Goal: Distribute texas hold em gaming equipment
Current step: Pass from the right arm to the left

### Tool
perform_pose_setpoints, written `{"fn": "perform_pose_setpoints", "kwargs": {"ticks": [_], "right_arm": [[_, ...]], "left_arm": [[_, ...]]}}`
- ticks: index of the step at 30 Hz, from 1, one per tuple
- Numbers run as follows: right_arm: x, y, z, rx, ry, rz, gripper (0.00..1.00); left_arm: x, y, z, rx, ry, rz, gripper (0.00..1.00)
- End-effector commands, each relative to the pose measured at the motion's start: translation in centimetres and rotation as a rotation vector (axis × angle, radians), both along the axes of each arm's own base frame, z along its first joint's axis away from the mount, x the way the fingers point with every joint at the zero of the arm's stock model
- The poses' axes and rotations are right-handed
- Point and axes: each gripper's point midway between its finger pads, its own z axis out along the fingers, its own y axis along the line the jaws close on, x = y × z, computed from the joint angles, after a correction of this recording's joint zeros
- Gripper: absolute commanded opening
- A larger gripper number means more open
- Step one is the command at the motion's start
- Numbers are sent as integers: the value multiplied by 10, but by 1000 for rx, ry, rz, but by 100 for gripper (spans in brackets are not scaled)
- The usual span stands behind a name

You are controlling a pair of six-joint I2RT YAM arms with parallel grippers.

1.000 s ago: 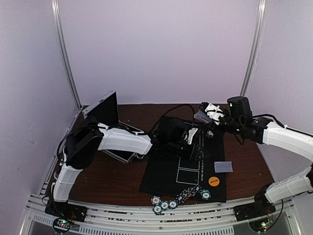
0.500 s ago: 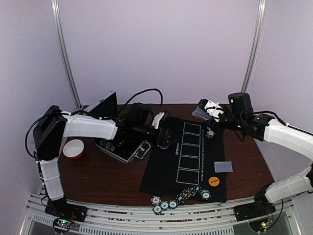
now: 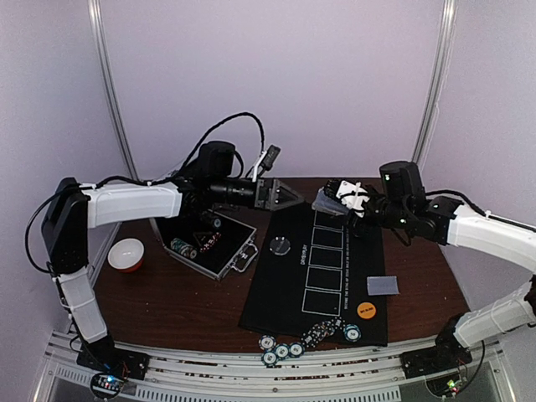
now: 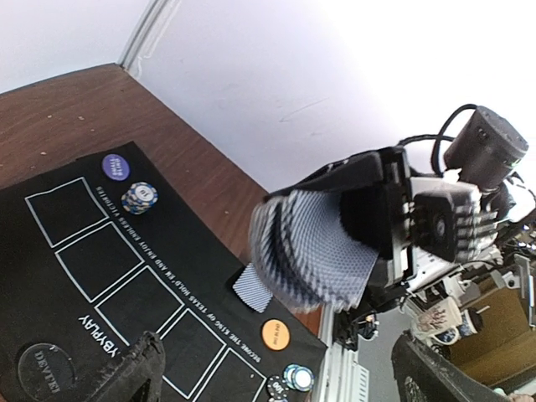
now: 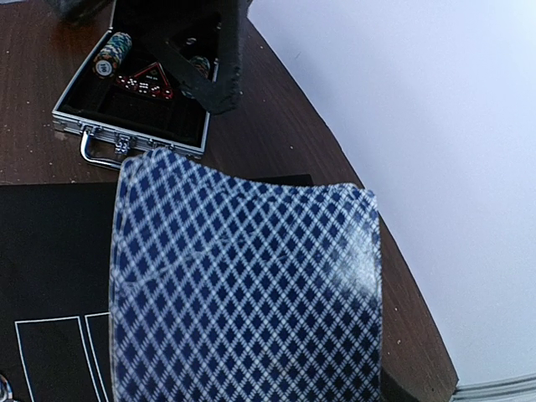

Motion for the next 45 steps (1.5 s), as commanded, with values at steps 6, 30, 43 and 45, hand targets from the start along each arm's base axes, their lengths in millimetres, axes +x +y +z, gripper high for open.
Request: {"fn": "perform_pose_setpoints", "kwargs": {"ticks": [6,30,43,45], "right_arm": [[-8,41,8,7,-34,110,49],[-7,62,12,-2,-47,168,49],[-24,72,20,6,13,275,49],[-25,73,21,2,17,277,49]], "left_arm": [[15,-10,-2,52,-11,-1,98],[4,-15,10,8,-106,-107,98],[-2,47,54,98,-977,-139,98],[-21,50,60,48,-1053,-214,98]]}}
